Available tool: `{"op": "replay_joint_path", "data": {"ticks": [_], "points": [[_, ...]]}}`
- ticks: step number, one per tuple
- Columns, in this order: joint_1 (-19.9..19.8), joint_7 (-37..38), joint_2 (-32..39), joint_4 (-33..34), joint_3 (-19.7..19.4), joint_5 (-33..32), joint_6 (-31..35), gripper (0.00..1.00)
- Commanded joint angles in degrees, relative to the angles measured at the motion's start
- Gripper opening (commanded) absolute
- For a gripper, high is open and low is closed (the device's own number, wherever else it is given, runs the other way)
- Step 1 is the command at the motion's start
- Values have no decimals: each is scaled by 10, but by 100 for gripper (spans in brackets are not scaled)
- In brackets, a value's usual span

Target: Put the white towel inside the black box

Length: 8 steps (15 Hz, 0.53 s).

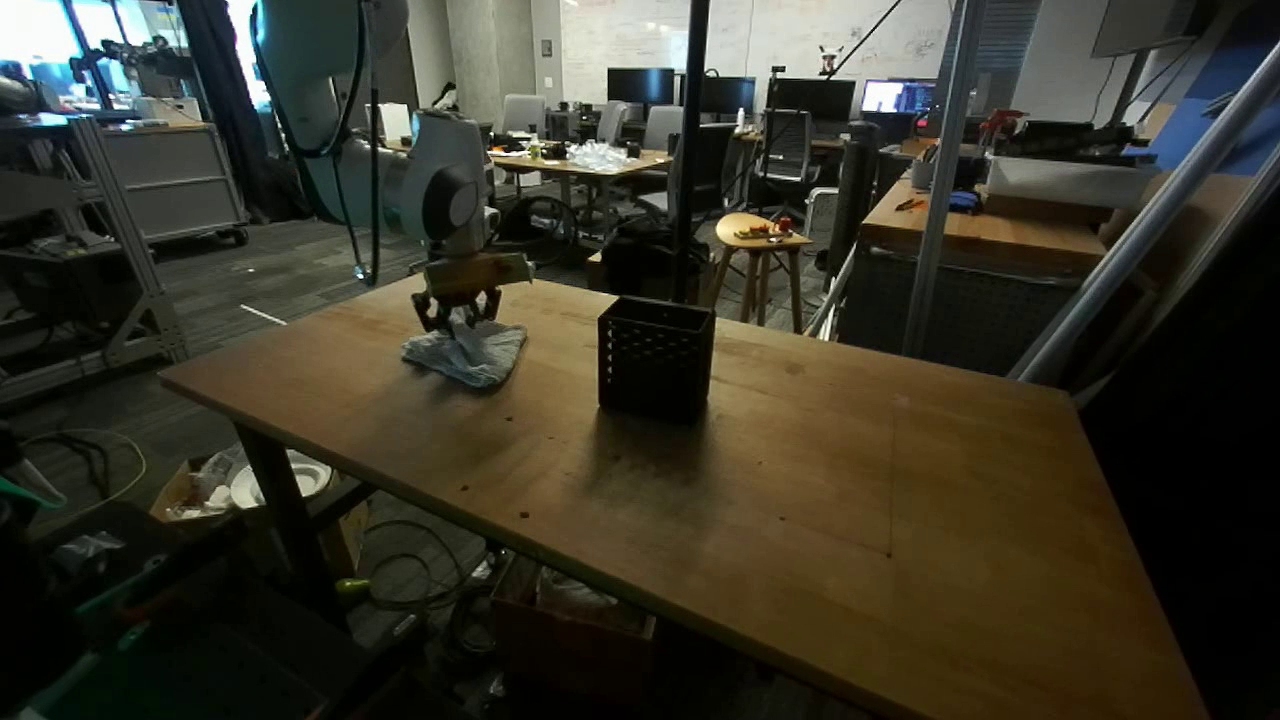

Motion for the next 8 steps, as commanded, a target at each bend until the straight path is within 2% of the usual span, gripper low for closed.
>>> {"op": "replay_joint_path", "data": {"ticks": [1,5,8], "points": [[-9,16,-66,-59,8,13,-2,4],[-7,52,-145,-111,-2,16,-3,4],[3,104,-223,-144,-35,0,-19,4]]}}
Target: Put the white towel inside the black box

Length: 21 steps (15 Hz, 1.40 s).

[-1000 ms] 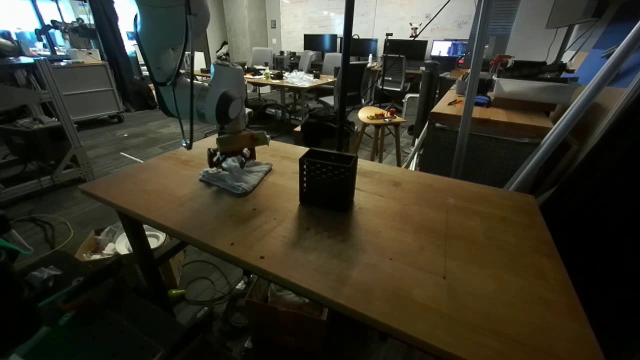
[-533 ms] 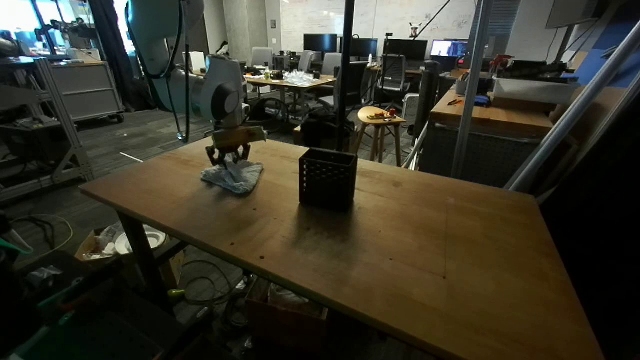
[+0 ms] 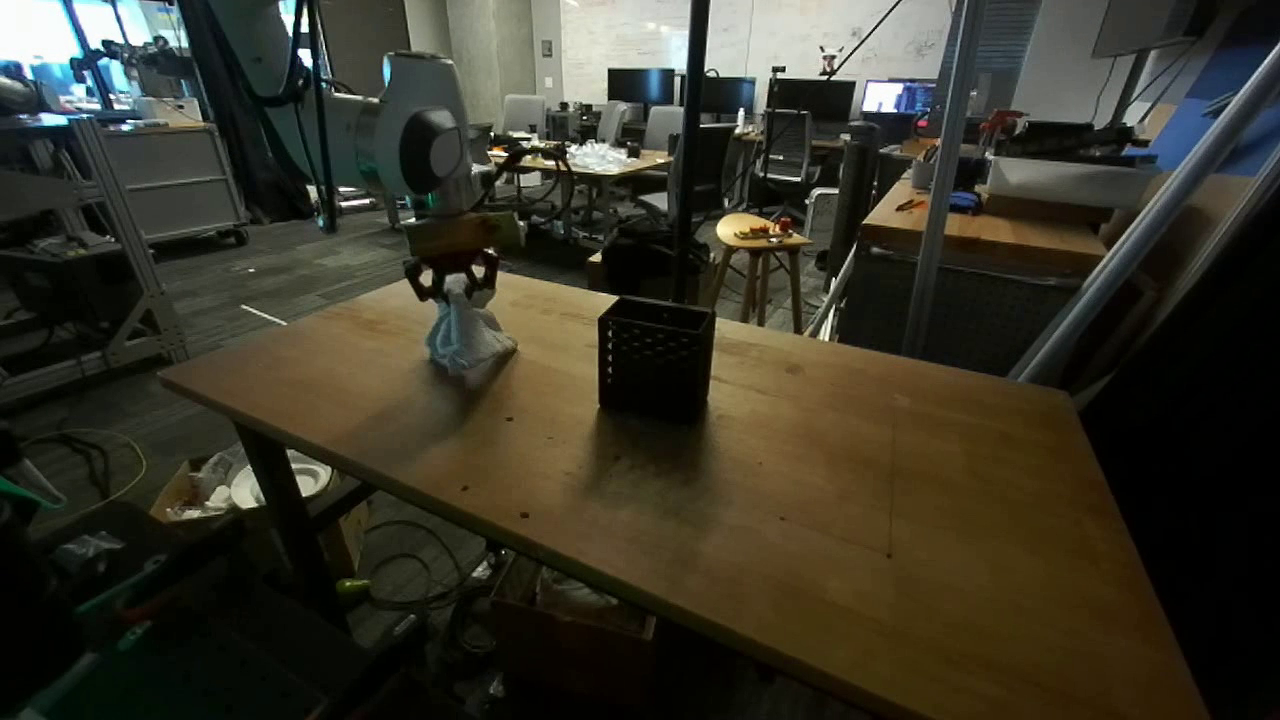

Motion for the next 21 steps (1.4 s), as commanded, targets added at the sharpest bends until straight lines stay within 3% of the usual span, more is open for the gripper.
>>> {"op": "replay_joint_path", "data": {"ticks": [1,6,12,16,21], "points": [[14,67,-125,-61,-48,-16,-27,4],[14,128,-220,-65,-127,-104,-110,4],[-26,105,-253,-44,-195,-165,-167,4],[-47,75,-225,-12,-219,-135,-169,4],[-53,53,-186,20,-216,-73,-161,4]]}}
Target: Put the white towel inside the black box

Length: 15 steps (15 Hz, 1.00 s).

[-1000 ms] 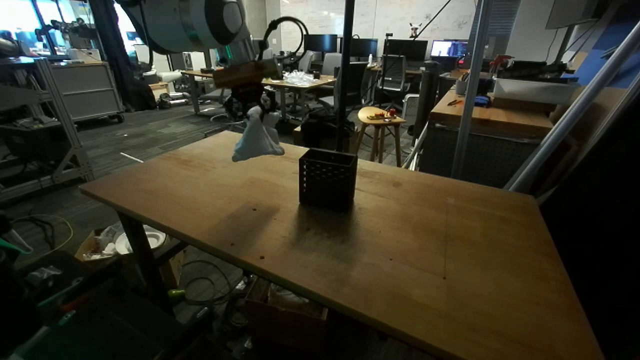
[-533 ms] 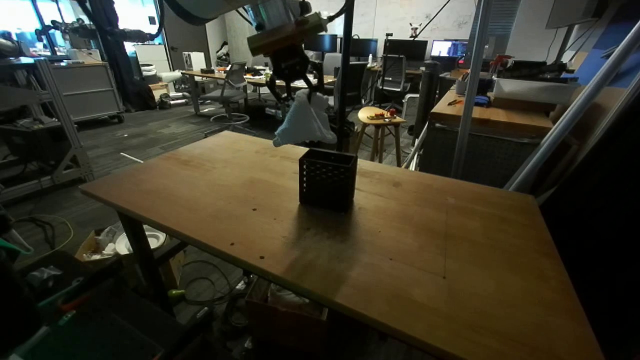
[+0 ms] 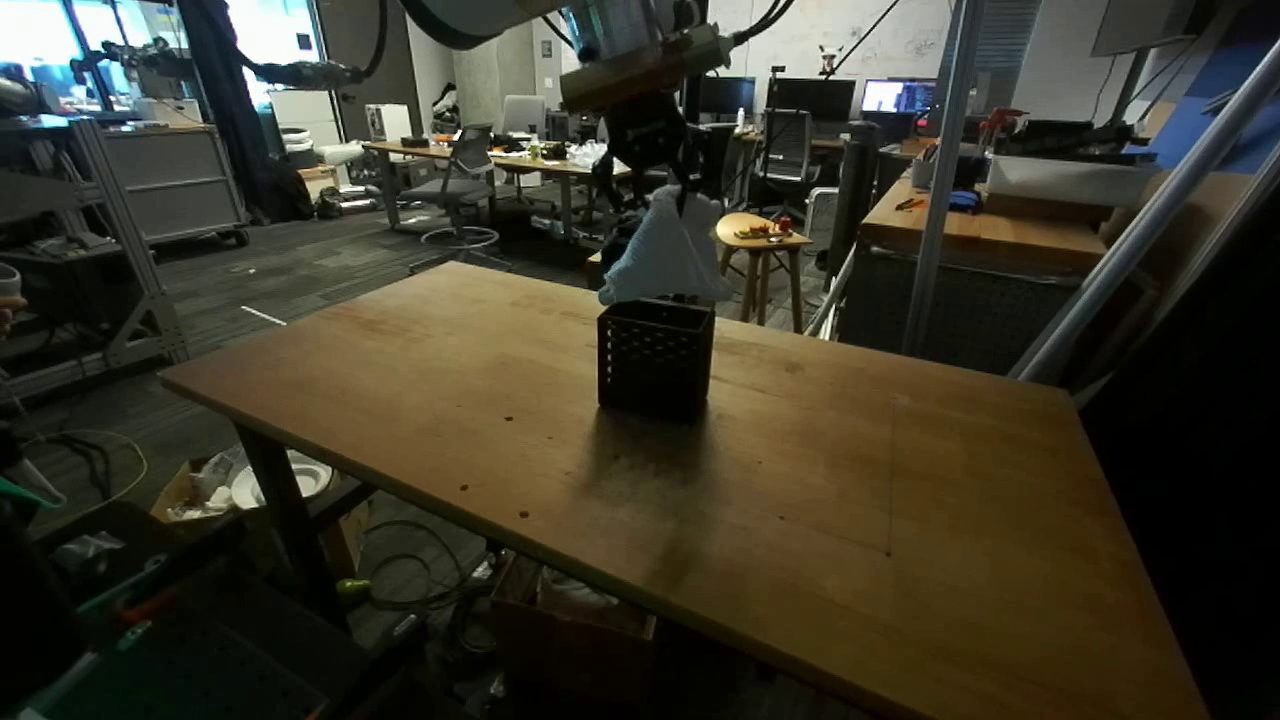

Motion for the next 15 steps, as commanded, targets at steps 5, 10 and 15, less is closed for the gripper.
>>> {"op": "replay_joint_path", "data": {"ticks": [5,10,15], "points": [[-6,-27,67,68,7,78,-10,4],[-12,-19,106,80,4,71,-43,4],[-27,-26,143,85,13,99,-55,4]]}}
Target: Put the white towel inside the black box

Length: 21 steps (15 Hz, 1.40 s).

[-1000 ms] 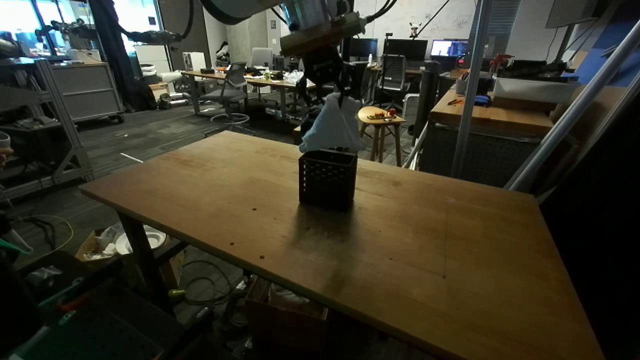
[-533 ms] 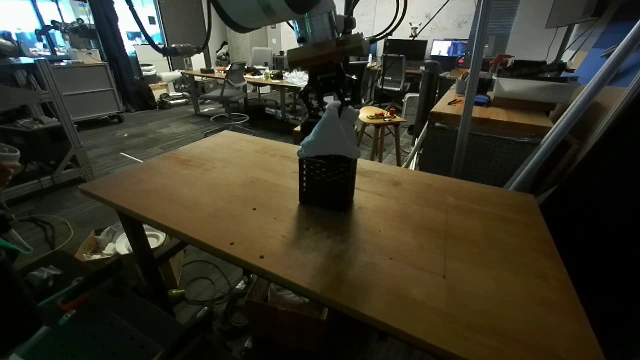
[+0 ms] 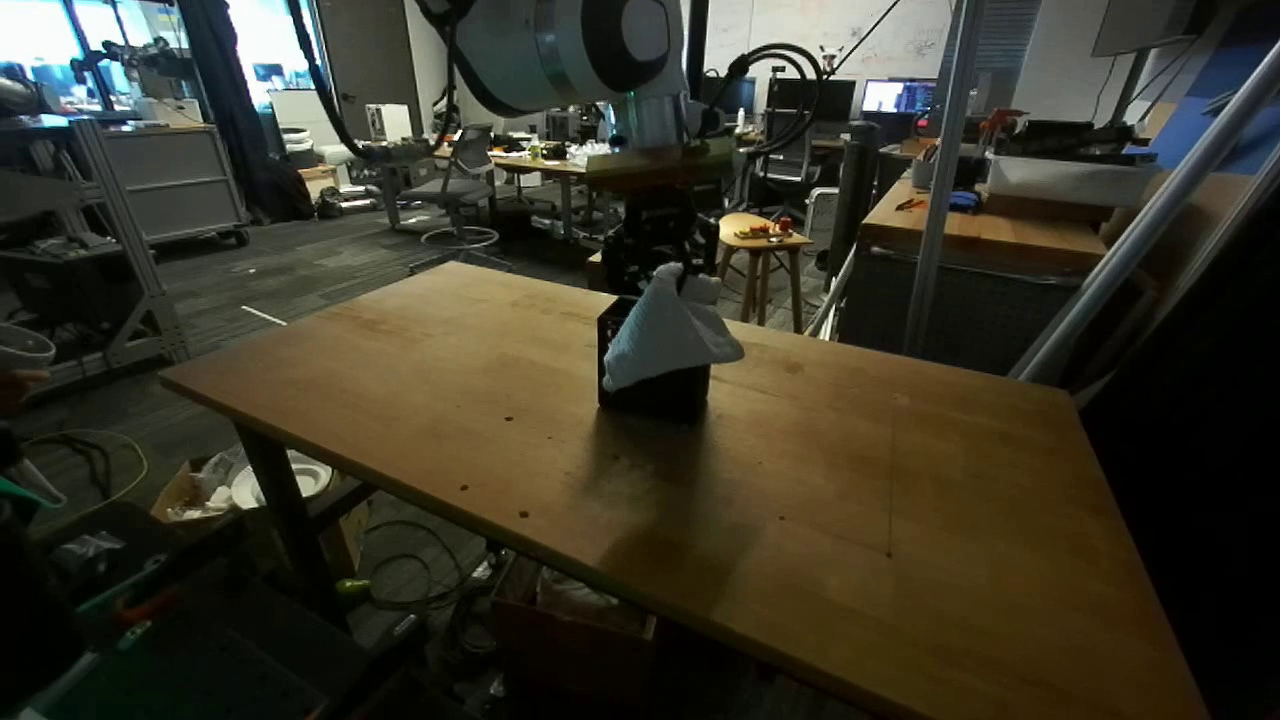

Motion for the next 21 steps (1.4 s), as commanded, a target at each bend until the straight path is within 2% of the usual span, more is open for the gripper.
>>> {"op": "replay_joint_path", "data": {"ticks": [1,9,15,21], "points": [[-13,-13,25,26,12,32,-17,4],[-13,-34,35,49,35,54,-9,4],[-24,-55,55,33,51,89,-15,4],[-55,-97,55,28,66,167,4,4]]}}
